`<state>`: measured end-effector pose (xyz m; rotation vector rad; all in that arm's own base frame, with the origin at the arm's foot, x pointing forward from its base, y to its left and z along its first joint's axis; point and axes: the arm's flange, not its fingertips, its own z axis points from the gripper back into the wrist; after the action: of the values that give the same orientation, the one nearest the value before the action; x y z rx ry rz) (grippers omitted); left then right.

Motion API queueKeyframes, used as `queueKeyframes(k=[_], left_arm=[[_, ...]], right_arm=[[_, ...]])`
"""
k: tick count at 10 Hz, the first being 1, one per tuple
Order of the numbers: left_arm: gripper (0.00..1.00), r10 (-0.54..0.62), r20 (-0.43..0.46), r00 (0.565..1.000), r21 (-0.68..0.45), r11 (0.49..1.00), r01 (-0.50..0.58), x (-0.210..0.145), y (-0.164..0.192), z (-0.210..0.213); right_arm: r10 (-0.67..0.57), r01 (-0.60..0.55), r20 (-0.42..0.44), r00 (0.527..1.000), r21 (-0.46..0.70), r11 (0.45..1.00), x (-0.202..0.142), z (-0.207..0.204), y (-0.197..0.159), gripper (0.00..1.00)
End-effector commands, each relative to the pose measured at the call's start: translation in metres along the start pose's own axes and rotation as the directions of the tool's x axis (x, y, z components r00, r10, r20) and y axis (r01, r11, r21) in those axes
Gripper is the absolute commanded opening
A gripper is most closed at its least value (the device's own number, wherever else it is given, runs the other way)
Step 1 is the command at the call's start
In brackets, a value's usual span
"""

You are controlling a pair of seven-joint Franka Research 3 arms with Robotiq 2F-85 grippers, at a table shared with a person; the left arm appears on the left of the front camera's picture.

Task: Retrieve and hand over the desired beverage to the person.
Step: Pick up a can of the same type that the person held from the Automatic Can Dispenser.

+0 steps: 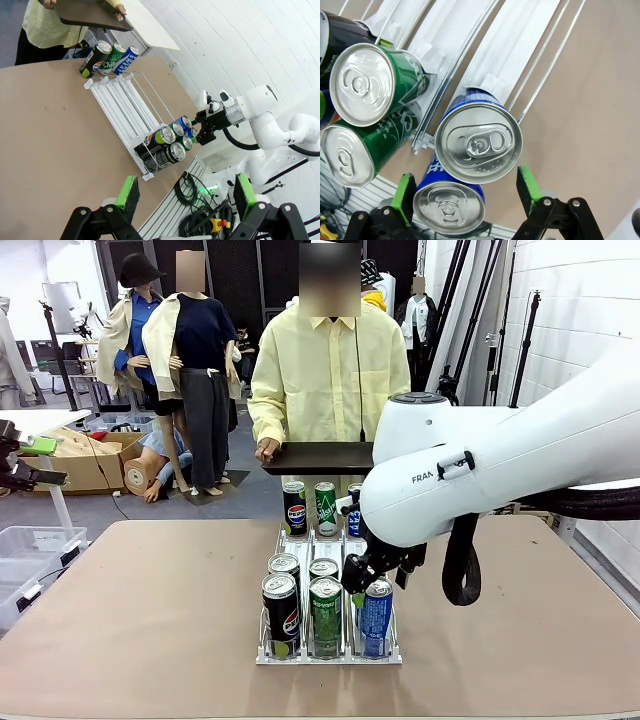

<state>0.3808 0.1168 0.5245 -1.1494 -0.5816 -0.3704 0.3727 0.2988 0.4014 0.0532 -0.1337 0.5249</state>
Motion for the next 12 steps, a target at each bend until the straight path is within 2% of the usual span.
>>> queueKeyframes(k=[1, 2, 4, 11, 12], left_arm=[[1.0, -0.002, 0.019, 1.0, -0.018, 1.0, 0.003, 0.0012, -0.0007, 0.0011], [1.0, -0.002, 0.019, 1.0, -0.018, 1.0, 0.003, 0.0012, -0.0007, 0.0011], [1.0, -0.002, 0.019, 1.0, -0.018, 1.0, 0.003, 0.0012, -0.0007, 0.0011], [1.0, -0.002, 0.019, 1.0, -0.018, 1.0, 0.003, 0.0012, -0.0007, 0.0011], [1.0, -0.002, 0.019, 1.0, -0.018, 1.0, 0.003, 0.0012, -0.0007, 0.0011]], right_arm=[[-0.016, 0.015, -0.025, 1.0, -0.033, 0.999, 0.0061, 0.0002, 0.0059, 1.0], [-0.013, 0.012, -0.029, 1.0, -0.032, 0.999, 0.0059, 0.0003, 0.0067, 0.96], [-0.007, 0.006, -0.036, 0.999, -0.024, 1.0, 0.0049, -0.0004, 0.0078, 0.79], [-0.021, 0.021, -0.069, 0.997, -0.006, 1.0, 0.0061, -0.0025, 0.0091, 0.08], [0.004, -0.002, -0.073, 0.997, 0.027, 1.0, 0.0051, 0.0012, 0.0045, 0.0]])
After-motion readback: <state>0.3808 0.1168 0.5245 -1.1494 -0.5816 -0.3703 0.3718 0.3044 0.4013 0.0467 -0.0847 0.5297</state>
